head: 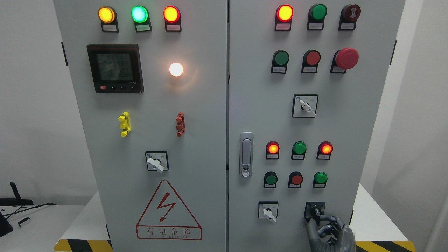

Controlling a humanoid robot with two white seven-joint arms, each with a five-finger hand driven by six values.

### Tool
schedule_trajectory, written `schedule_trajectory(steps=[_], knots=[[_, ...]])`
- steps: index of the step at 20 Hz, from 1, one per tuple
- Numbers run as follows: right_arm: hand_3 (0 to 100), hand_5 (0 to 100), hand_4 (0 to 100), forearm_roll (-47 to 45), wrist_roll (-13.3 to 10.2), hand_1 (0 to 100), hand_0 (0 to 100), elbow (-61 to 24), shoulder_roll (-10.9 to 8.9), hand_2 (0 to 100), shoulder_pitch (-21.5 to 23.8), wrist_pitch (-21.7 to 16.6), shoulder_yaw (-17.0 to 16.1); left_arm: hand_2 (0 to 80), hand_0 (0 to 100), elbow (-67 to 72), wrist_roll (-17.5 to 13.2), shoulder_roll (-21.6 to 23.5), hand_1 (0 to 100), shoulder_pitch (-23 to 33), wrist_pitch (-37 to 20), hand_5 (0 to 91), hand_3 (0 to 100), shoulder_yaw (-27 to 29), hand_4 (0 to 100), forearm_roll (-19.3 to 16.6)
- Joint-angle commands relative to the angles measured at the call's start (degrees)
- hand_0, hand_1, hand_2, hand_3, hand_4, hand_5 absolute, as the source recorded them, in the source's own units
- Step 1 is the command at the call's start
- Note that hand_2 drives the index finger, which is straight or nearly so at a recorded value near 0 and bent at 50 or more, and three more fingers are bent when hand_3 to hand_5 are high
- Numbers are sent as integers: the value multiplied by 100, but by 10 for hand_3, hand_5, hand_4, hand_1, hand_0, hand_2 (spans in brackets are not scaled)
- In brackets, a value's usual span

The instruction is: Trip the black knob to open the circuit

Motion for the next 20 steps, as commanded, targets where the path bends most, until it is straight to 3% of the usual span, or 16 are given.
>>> schedule_trajectory(steps=[1,20], knots=[[858,942,825,-6,7,788,528,-11,1,569,-10,-4,50,0,120,-2,-4,-6,389,0,2,0,0,0,0,-176],[879,947,838,-102,15,782,511,-2,1,583,-19,4,103,0,120,-2,-4,3,389,0,2,0,0,0,0,-176]])
